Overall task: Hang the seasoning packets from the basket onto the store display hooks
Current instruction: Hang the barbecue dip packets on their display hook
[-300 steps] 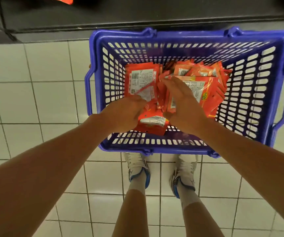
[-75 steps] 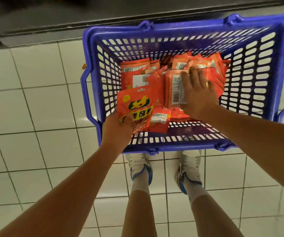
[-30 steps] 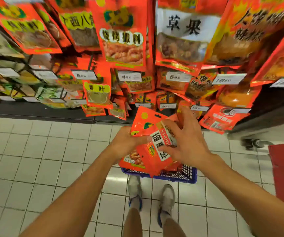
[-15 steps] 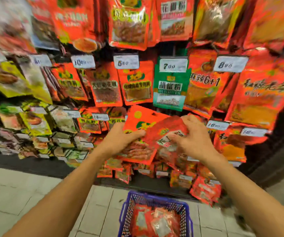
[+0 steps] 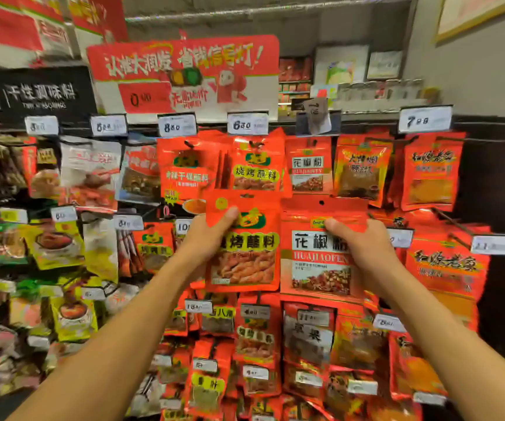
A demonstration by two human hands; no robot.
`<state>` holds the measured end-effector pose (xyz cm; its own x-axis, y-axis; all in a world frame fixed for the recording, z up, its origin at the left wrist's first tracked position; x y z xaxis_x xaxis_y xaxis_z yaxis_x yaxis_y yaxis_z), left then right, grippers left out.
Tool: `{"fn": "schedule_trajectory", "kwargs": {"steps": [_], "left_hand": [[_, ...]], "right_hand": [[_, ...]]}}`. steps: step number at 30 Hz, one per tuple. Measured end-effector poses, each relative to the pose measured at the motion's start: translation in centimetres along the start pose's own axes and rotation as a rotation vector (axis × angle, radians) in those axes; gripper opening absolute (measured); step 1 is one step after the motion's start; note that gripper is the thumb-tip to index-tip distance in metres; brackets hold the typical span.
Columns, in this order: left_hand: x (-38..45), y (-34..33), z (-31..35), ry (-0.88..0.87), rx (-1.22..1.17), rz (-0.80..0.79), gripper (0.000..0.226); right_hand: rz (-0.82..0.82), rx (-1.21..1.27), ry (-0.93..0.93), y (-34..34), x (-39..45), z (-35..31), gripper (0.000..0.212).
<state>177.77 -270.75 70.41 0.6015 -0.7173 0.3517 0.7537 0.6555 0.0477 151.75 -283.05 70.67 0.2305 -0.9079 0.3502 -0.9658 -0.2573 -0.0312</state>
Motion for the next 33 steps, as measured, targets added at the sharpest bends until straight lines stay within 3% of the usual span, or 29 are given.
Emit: {"fn": "schedule_trajectory", "kwargs": {"steps": [4, 7, 9, 12, 17, 27, 30, 33], "left_hand": [[3.4, 1.1, 1.7, 0.002, -0.019, 0.031, 0.045], [6.2, 1.0, 2.7, 0.015, -0.119, -0.003, 0.019], [8.0, 0.8, 3.5, 0.02, -0.178, 0.017, 0.003], [10.9, 0.3, 3.8, 0.022, -0.159, 0.046, 0.017], [14.5, -1.7, 4.9, 0.021, -0.174, 0.028, 0.01], [17.8, -3.4, 4.0, 0.105, -0.054, 0.176, 0.013], [18.5, -3.8, 3.7, 0.126, -0.025, 0.241, 0.023], [18.7, -4.3, 3.7, 0.128, 0.186, 0.344, 0.04]], "right_hand": [[0.046, -0.015, 0.055, -2.4, 1.6, -2.5, 0.005], [0.076, -0.036, 0.068, -4.3, 3.2, -4.2, 0.018], [0.108, -0.027, 0.07, -5.3, 4.0, -5.0, 0.014], [0.151, -0.029, 0.072, -6.4, 4.7, -5.4, 0.01], [0.189, -0.07, 0.097, -6.4, 5.8, -5.5, 0.009], [0.169, -0.097, 0.125, -5.2, 7.5, -4.8, 0.007], [0.164, -0.093, 0.108, -5.5, 7.7, -4.1, 0.005], [0.165, -0.097, 0.107, -5.8, 8.0, -3.7, 0.006]]}}
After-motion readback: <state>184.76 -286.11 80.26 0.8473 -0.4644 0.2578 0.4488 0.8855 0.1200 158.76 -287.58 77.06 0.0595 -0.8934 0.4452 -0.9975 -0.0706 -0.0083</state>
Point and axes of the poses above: each hand's wrist, its own x-axis towards the middle knuckle, its own y-axis out of the back of the hand, z = x × y, the point moved 4 cm from there along x, towards the middle knuckle, and after that the axes turned 7 degrees about z, right-handed, at the moved point
